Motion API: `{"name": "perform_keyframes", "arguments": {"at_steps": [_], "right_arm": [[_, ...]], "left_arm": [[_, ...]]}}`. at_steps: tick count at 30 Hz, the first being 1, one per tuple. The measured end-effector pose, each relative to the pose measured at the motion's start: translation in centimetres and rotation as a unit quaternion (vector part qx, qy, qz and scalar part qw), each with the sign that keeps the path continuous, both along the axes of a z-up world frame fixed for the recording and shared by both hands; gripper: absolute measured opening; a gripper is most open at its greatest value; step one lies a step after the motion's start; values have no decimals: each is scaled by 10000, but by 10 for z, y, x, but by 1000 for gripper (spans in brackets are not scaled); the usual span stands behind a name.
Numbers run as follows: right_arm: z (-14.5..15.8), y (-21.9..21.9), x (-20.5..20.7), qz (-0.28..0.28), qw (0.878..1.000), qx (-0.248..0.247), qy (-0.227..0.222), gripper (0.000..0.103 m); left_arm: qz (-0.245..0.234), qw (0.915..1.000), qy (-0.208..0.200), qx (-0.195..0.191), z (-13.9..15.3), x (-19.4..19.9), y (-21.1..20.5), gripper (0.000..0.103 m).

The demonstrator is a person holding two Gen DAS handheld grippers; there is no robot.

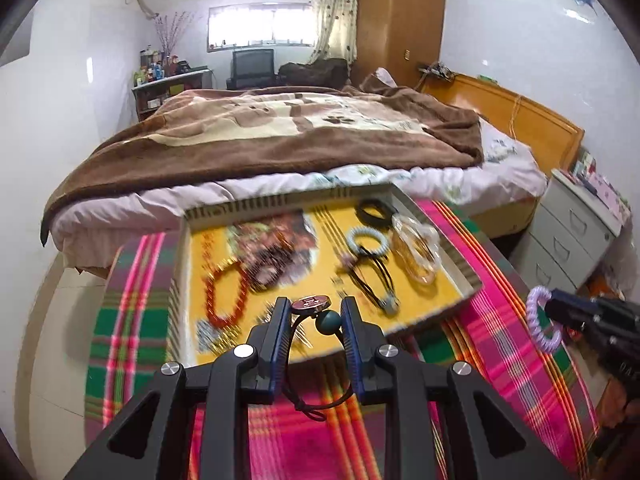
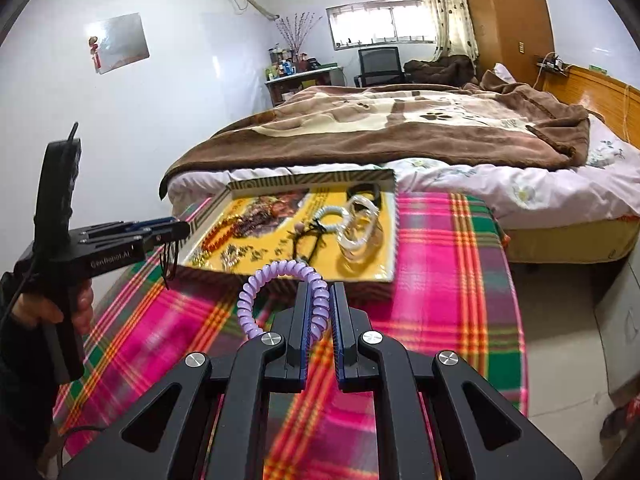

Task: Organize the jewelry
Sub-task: 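Carry the black hair tie and lavender coil with both tools over the tray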

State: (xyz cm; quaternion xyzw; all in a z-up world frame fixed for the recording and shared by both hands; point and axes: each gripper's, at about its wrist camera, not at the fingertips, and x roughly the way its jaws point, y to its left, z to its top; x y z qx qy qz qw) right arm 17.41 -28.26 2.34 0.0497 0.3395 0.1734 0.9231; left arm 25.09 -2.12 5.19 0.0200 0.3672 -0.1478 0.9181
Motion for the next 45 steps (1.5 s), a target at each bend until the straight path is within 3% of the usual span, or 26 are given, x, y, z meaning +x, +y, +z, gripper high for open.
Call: {"name": "perform_keyframes", "arguments": {"at_steps": [11, 22, 41, 43, 45], "right_arm": [[-16, 50, 59, 157, 9995, -103, 246, 9], [-51, 88, 110, 184, 9975, -255, 639, 9], [-82, 114, 135, 375, 9932, -666, 880, 10], [-83, 113, 134, 369, 9934, -646, 872, 10], [-83, 113, 134, 373, 9933, -655, 871, 10]], "left_arm": [[44, 9999, -11, -109, 5, 66, 17, 26], [-45, 9994, 300, -193, -26, 138, 5, 26], [-126, 9970, 762, 13, -72, 203, -16, 26], [-124, 9962, 862, -49, -76, 204, -15, 29], [-115, 9960, 878, -78, -76, 204, -14, 41]]}}
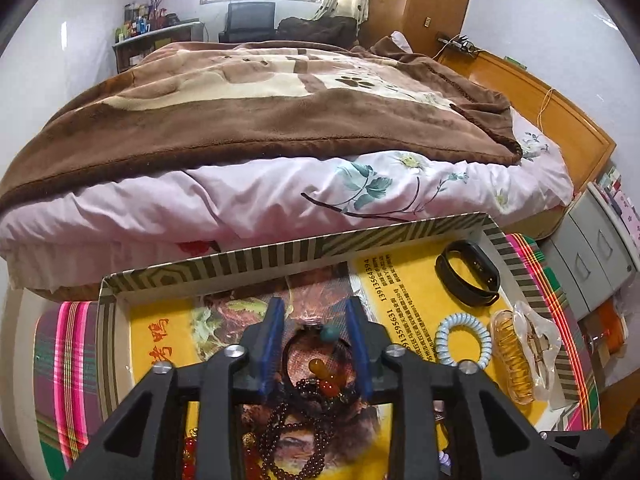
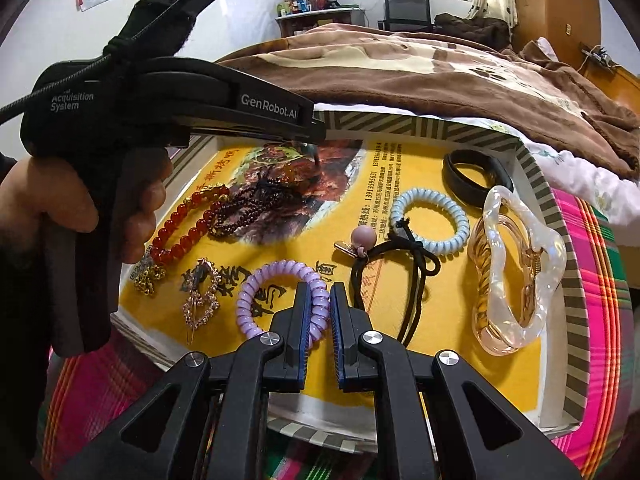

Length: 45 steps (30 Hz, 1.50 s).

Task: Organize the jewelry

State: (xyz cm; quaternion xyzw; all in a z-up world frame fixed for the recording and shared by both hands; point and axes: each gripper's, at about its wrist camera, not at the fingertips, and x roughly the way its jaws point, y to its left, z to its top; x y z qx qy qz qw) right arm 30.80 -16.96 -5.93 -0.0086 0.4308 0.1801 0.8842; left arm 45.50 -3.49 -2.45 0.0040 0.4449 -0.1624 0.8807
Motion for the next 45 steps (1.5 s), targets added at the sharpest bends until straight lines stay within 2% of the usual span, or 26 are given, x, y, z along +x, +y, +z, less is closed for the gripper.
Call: {"name": "perform_keyframes", "arguments": {"at_steps": [2, 6, 8, 9, 11, 13, 21, 30, 35, 38, 43, 45], "right_arm": [[0, 1, 0, 2, 10000, -16, -7, 10], [0, 1, 1, -19, 10000, 30, -1, 12], [1, 1, 1, -31, 10000, 67, 9, 19], [1, 1, 0, -35, 10000, 92, 10, 21], [3, 0, -2, -23, 9998, 190, 4, 36], [5, 0, -4, -40, 9997, 253, -13, 41], [22, -8, -22, -204, 9989, 389, -188, 42], [44, -23, -59, -457, 9972, 465, -375, 42], [54, -31, -81, -643, 9960, 455, -430, 44], [57, -35, -93, -771, 9953, 308, -504, 50], [61, -41, -109, -912, 9940, 278, -533, 50], [60, -41, -116, -962, 9937, 186, -541, 50]], "left_arm": [[13, 10000, -27, -15, 1, -1, 1, 47], [24, 10000, -12, 18, 0, -3, 2, 48], [28, 10000, 3, 40, 1, -4, 2, 51], [33, 10000, -3, 33, 1, -5, 2, 56], [42, 10000, -26, -9, 4, -8, 4, 60], [40, 10000, -54, -20, 7, -12, 4, 61], [124, 9991, -402, 33, 40, -49, 16, 67], [337, 9967, -732, 139, 71, -121, 28, 71], [504, 9956, -782, 95, 75, -162, 34, 75], [584, 9947, -822, 178, 74, -187, 34, 77], [801, 9924, -892, 275, 67, -226, 34, 78], [900, 9921, -845, 231, 61, -240, 34, 83]]}}
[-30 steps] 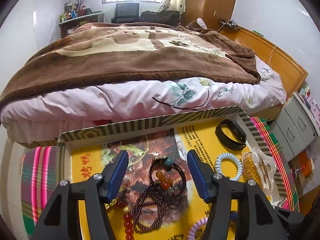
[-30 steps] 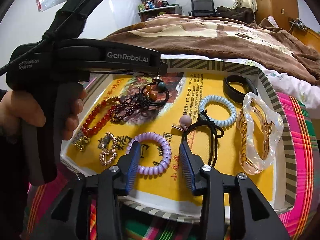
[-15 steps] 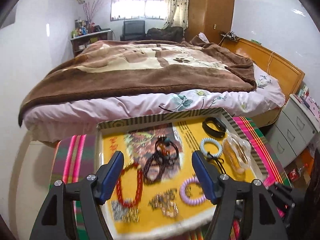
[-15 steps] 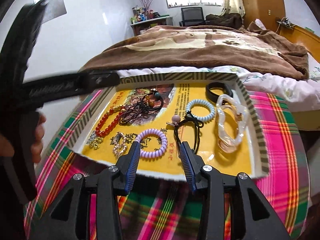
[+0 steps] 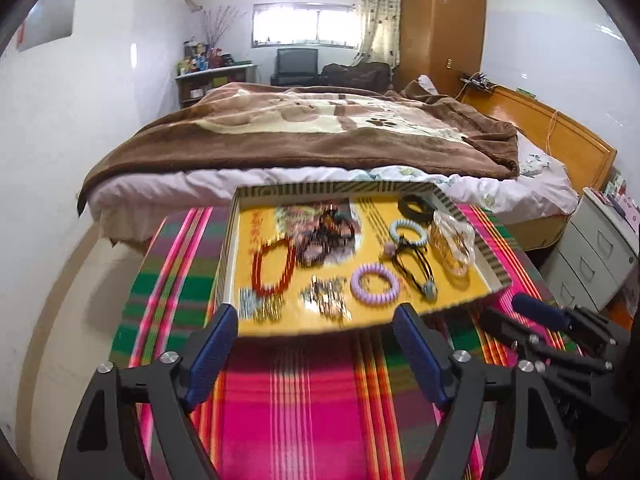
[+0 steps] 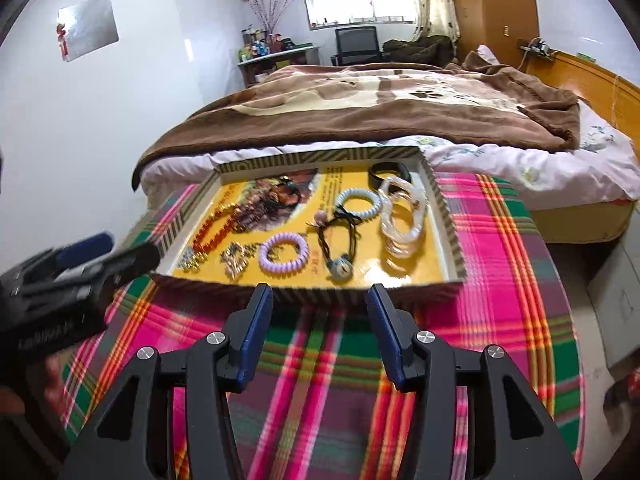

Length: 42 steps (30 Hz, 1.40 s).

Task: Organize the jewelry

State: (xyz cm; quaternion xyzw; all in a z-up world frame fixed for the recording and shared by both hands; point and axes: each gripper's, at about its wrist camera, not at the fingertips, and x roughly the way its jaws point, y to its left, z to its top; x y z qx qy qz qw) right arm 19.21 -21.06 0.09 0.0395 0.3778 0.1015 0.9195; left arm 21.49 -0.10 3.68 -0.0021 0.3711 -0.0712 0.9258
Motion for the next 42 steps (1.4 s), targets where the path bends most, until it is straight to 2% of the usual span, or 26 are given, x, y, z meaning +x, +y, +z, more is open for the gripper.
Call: {"name": "perform_keyframes", "arguments": {"at_steps": [4, 12, 20, 42], "right_arm": [[-3, 0, -11, -36, 10000, -80, 39, 50], [-9, 0, -21, -89, 9999, -14, 126, 51], [-10, 0, -26, -175, 9997, -65, 143, 51], [-7, 6, -32, -155, 9998, -95, 99, 51]], "left_arm": [[141, 9998, 139, 19, -10, -16, 0, 84], [331, 9994, 90, 86, -15, -39, 3, 84], [491, 9984, 194, 205, -18, -46, 2, 84], [612, 9979, 43, 187, -13, -57, 2, 84]]}}
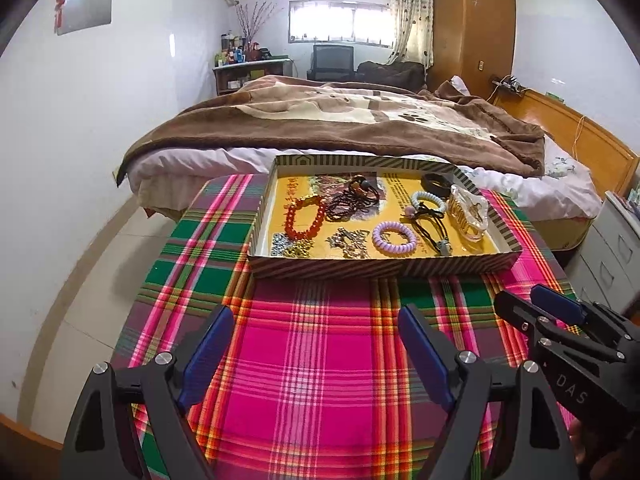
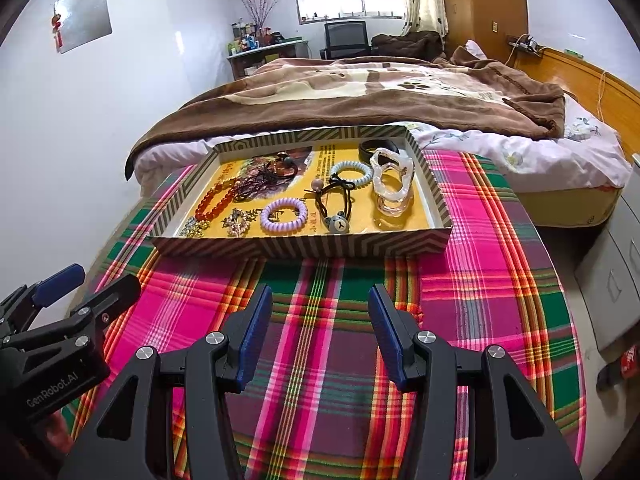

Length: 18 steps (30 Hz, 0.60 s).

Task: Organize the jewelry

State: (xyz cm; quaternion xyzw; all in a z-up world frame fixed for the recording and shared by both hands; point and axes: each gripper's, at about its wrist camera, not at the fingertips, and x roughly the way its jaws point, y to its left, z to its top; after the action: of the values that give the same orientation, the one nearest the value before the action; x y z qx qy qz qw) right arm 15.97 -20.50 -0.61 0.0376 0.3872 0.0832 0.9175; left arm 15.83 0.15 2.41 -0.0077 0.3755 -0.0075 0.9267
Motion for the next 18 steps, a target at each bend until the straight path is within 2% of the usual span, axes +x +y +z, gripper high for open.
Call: {"name": "perform_keyframes", "arguments": {"at_steps": [8, 18], "right_arm": [[1, -1, -1, -11, 10000, 18, -5, 51], [2, 0, -2, -5, 10000, 22, -4, 51]], "left_arm": [[0, 10000, 7, -75, 0, -2, 1, 84], [49, 10000, -8, 55, -2, -3, -1, 84]]}}
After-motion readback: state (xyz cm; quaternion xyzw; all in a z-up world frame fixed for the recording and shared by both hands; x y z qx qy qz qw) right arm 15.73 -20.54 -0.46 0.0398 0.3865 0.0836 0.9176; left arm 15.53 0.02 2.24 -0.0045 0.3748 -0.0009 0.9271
